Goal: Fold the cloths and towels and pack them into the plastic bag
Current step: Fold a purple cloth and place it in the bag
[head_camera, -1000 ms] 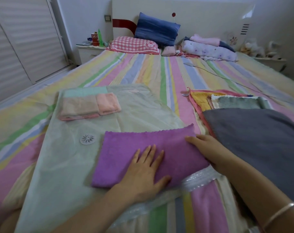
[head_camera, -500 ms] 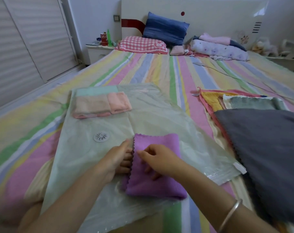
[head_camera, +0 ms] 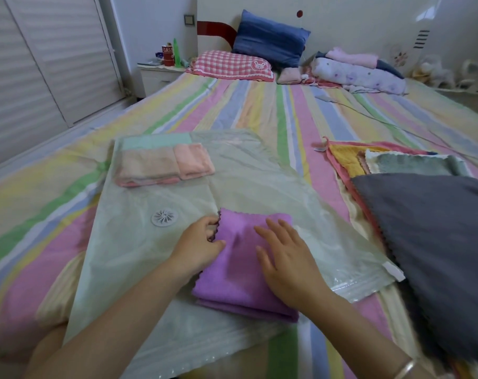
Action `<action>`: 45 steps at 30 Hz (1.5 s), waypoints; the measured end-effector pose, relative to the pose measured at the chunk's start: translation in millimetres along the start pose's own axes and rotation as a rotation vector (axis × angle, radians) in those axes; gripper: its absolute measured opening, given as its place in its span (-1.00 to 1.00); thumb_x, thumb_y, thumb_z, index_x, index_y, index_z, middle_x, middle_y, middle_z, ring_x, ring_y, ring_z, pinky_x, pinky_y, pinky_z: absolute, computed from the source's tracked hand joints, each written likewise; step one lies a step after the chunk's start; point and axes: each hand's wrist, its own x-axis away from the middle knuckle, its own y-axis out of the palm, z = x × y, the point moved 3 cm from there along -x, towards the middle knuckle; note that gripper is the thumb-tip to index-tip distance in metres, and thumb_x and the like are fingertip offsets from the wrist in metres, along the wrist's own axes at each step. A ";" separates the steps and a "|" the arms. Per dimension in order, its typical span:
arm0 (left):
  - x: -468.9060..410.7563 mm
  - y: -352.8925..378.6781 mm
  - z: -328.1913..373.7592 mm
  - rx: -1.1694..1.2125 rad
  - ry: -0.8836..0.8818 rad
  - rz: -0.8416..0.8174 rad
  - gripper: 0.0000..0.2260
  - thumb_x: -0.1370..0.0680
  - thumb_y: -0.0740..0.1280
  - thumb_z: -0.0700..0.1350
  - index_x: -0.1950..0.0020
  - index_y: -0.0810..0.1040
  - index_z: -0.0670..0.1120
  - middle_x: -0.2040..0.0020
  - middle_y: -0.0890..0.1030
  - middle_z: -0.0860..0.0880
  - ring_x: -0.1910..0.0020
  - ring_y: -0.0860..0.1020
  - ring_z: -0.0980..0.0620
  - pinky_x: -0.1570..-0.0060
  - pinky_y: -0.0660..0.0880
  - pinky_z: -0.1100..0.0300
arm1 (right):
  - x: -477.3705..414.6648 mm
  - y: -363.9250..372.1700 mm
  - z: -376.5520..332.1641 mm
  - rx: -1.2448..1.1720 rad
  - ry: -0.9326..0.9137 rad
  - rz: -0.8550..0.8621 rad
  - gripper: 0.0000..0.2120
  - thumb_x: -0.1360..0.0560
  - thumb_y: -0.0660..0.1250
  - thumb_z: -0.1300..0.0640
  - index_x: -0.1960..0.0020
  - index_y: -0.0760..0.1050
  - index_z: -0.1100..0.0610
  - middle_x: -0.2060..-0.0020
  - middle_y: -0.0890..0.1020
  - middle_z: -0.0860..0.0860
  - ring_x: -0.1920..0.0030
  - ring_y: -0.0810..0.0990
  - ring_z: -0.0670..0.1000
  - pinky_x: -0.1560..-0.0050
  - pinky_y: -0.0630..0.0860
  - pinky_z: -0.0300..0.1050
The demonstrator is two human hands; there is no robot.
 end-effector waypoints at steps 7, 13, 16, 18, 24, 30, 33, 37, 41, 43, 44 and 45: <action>23.3 22.2 28.2 -0.659 0.528 0.202 -0.55 -0.54 0.09 -0.10 -0.42 0.41 -0.14 -0.41 0.44 -0.09 -0.40 0.39 -0.08 -0.45 0.22 0.03 | 11.7 40.2 -0.4 0.207 -0.003 0.037 -0.47 -0.49 0.09 -0.08 -0.34 0.50 0.15 -0.32 0.50 0.19 -0.36 0.43 0.25 -0.34 0.17 0.14; 23.9 44.1 -19.3 -1.122 0.517 -0.049 -0.34 -0.56 -0.25 0.24 -0.54 0.24 -0.02 -0.54 0.23 0.01 -0.54 0.15 -0.02 -0.43 -0.16 -0.24 | 14.4 42.4 8.1 0.260 -0.022 -0.001 -0.43 -0.50 0.08 -0.13 -0.40 0.44 0.13 -0.39 0.45 0.13 -0.43 0.36 0.18 -0.37 0.13 0.11; 22.2 43.1 -35.4 -1.107 0.567 -0.034 -0.42 -0.63 -0.17 0.19 -0.48 0.37 -0.04 -0.47 0.38 -0.01 -0.49 0.28 -0.03 -0.39 0.00 -0.22 | 23.6 38.7 10.9 0.248 -0.067 -0.020 -0.41 -0.54 0.02 -0.21 -0.39 0.45 0.12 -0.39 0.44 0.11 -0.44 0.34 0.16 -0.36 0.12 0.07; 22.5 43.1 -35.7 -1.094 0.585 -0.010 -0.46 -0.61 -0.07 0.15 -0.48 0.37 -0.06 -0.47 0.39 -0.02 -0.48 0.29 -0.04 -0.37 0.03 -0.20 | 35.6 34.4 10.6 0.188 -0.128 -0.014 -0.35 -0.57 -0.07 -0.31 -0.39 0.44 0.08 -0.42 0.41 0.08 -0.46 0.30 0.13 -0.39 0.11 0.08; 22.2 43.9 -28.1 -1.080 0.690 0.056 -0.47 -0.56 0.04 0.09 -0.44 0.41 -0.13 -0.42 0.45 -0.11 -0.44 0.37 -0.10 -0.38 0.08 -0.18 | 61.7 21.2 14.6 0.115 -0.325 0.073 -0.37 -0.41 0.29 -0.34 -0.32 0.49 0.05 -0.34 0.48 -0.01 -0.41 0.38 0.06 -0.37 0.31 0.10; 35.3 42.2 -11.0 -0.835 0.851 0.054 -0.56 -0.54 0.13 -0.03 -0.38 0.47 -0.10 -0.38 0.49 -0.08 -0.37 0.43 -0.05 -0.38 0.21 -0.03 | 71.4 4.8 7.1 0.172 -0.518 0.198 -0.74 -0.35 0.40 0.00 0.00 0.60 0.09 0.03 0.64 -0.03 0.01 0.61 0.04 0.06 0.56 -0.08; 56.2 31.8 5.3 -0.556 0.863 -0.053 -0.71 -0.59 0.17 0.04 -0.16 0.58 -0.04 -0.15 0.60 0.05 -0.14 0.54 0.06 -0.19 0.43 0.07 | 70.9 -1.1 9.7 0.132 -0.485 0.230 -0.74 -0.37 0.32 0.14 -0.04 0.61 0.09 0.15 0.68 -0.04 0.15 0.65 0.01 0.20 0.57 -0.09; 75.5 17.7 12.0 -0.243 0.585 -0.280 -0.47 -0.48 0.15 0.42 0.05 0.61 -0.01 0.19 0.61 0.06 0.21 0.55 0.10 0.17 0.48 -0.01 | 68.4 -31.3 20.9 -0.121 -0.226 0.282 -0.79 -0.45 0.21 0.04 -0.09 0.44 -0.09 0.33 0.62 -0.12 0.40 0.53 -0.12 0.34 0.41 -0.25; 84.6 12.4 20.7 0.180 0.396 -0.429 -0.48 -0.29 0.33 0.47 -0.04 0.66 0.14 0.13 0.69 0.07 0.11 0.59 0.19 0.15 0.49 0.19 | 62.0 -46.0 28.1 -0.441 -0.025 0.283 -0.75 -0.53 0.29 0.12 -0.08 0.32 -0.16 0.41 0.55 -0.12 0.41 0.48 -0.15 0.33 0.34 -0.38; 83.0 16.9 16.9 0.278 0.249 -0.367 -0.53 -0.26 0.47 0.35 -0.02 0.66 0.08 0.05 0.71 0.14 0.03 0.64 0.21 0.02 0.51 0.25 | 54.5 -44.4 31.5 -0.494 0.079 0.212 -0.77 -0.55 0.29 0.13 -0.09 0.33 -0.13 0.35 0.62 -0.16 0.26 0.55 -0.19 0.24 0.36 -0.41; 79.6 20.0 13.1 0.238 0.179 -0.277 -0.62 -0.31 0.49 0.27 0.04 0.65 0.06 0.09 0.71 0.15 0.07 0.65 0.22 0.04 0.52 0.22 | 50.2 -41.9 33.0 -0.501 0.122 0.177 -0.81 -0.56 0.28 0.10 -0.10 0.35 -0.12 0.32 0.63 -0.15 0.22 0.57 -0.19 0.21 0.38 -0.35; 75.4 22.7 9.5 0.159 0.130 -0.180 -0.74 -0.38 0.48 0.19 0.10 0.64 0.05 0.16 0.70 0.16 0.14 0.64 0.23 0.08 0.53 0.20 | 46.0 -39.3 34.2 -0.507 0.164 0.149 -0.84 -0.57 0.27 0.07 -0.10 0.36 -0.10 0.32 0.64 -0.12 0.21 0.57 -0.17 0.20 0.38 -0.27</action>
